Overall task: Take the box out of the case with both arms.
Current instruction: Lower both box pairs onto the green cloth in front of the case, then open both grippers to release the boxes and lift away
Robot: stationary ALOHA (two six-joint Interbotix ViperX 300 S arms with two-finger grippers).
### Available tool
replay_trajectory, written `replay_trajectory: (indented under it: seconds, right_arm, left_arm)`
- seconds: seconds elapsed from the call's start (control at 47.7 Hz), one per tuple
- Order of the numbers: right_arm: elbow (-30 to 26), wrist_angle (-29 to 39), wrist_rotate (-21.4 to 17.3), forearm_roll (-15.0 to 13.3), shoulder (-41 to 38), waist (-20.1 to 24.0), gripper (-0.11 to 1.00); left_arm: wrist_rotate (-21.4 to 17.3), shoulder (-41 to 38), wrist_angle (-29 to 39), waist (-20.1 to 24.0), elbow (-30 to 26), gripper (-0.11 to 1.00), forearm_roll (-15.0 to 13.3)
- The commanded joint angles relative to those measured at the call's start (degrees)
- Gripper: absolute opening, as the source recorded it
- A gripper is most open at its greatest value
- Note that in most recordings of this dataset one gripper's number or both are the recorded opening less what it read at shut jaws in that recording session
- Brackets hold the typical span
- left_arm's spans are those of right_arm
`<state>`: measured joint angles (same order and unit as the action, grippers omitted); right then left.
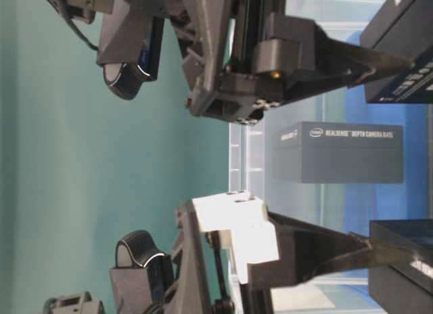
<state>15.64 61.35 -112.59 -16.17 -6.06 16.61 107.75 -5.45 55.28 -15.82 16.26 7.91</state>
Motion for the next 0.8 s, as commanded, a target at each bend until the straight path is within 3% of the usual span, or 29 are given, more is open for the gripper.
replay_trajectory:
  seconds: [0.0,0.251,0.461,0.775]
  right_arm:
    - [-1.1,0.2,0.0,-0.1,2.4,0.0,0.94]
    - [-4.0,6.0,0.3,0.1,5.6,0.0,0.94]
    - [-7.7,11.5,2.6,-1.4,8.8,-0.3,0.93]
    - [-16.5,19.9,6.9,-1.4,10.6,-1.1,0.93]
  left_arm:
    - [0.4,1.8,0.6,-0.2,-1.8,0.91,-0.1]
    - [-0.2,2.8,7.6,-0.2,-6.8,0.91,0.2]
    - [-4.7,5.4,17.1,0.7,-11.6,0.91,0.4]
    - [-9.2,8.8,27.2,3.0,-20.0,0.91,1.5]
